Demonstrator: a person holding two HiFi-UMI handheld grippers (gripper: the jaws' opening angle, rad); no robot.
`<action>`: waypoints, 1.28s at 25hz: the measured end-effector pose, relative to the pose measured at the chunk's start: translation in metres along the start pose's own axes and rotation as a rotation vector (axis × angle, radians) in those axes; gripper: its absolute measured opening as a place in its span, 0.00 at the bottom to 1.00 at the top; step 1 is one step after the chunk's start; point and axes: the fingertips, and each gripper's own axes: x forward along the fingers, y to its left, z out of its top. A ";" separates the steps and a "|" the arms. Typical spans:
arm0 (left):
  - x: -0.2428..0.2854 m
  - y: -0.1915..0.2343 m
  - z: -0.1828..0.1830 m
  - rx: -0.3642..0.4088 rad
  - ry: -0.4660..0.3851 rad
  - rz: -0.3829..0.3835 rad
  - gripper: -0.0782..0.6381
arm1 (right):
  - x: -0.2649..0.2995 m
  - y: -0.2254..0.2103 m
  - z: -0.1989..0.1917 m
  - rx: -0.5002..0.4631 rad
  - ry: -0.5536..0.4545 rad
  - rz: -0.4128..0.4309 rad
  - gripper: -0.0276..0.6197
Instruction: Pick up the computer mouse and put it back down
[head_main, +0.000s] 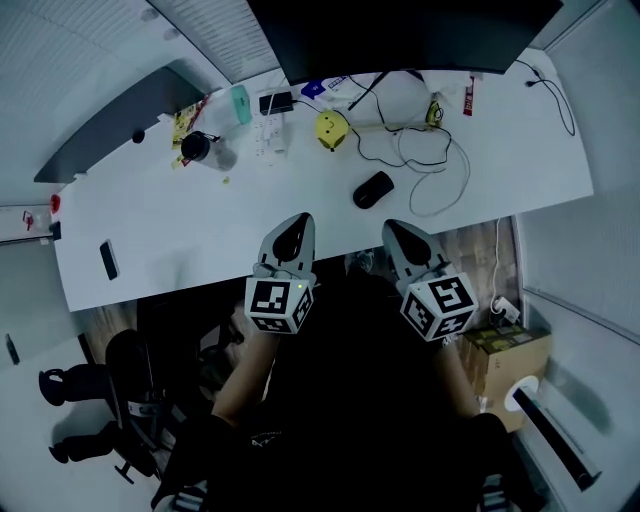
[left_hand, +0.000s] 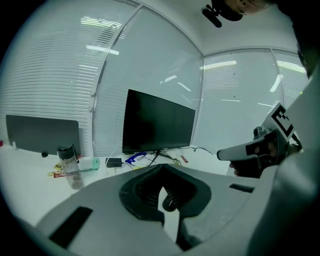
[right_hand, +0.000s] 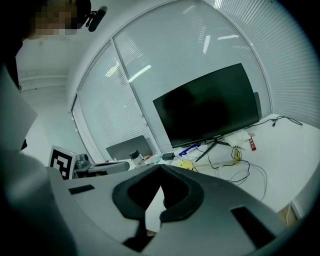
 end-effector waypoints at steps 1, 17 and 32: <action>-0.002 -0.001 0.000 -0.002 -0.005 0.008 0.12 | -0.001 0.001 0.000 -0.011 0.001 0.003 0.04; -0.017 -0.043 0.081 0.066 -0.200 -0.035 0.12 | -0.034 0.008 0.064 -0.108 -0.154 0.000 0.04; -0.059 -0.047 0.155 0.121 -0.382 -0.023 0.12 | -0.073 0.034 0.141 -0.195 -0.353 0.039 0.04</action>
